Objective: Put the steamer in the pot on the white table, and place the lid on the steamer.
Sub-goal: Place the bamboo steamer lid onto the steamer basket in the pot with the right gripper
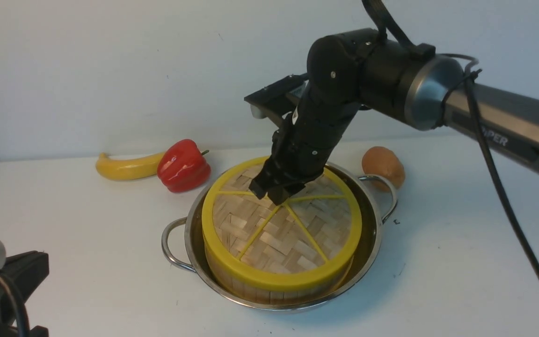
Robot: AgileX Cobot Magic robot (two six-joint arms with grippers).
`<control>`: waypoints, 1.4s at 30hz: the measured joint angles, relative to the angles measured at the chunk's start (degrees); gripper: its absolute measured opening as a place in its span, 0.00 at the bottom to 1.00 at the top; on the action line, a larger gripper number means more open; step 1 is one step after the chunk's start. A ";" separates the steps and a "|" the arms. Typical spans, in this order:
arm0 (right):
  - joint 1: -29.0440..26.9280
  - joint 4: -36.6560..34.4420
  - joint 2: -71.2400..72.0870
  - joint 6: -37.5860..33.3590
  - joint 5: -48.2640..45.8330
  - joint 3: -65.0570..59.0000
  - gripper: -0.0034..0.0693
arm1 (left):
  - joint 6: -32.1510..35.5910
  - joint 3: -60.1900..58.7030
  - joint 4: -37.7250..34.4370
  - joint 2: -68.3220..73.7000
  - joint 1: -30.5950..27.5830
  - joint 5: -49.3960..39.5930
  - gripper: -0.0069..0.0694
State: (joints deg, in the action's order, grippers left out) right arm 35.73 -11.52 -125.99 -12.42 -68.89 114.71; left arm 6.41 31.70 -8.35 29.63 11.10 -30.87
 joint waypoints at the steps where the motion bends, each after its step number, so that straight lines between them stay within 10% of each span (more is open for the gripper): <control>1: 0.00 0.00 0.00 -0.09 0.00 0.00 0.24 | 0.00 0.00 0.00 0.00 0.00 0.00 0.09; 42: -0.92 -1.45 -1.04 -0.15 -1.75 2.38 0.24 | 0.00 0.00 0.00 0.00 0.00 -0.66 0.09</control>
State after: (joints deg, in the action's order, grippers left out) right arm 34.81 -12.96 -127.02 -12.57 -70.64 117.09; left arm 6.41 31.70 -8.35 29.63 11.10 -31.53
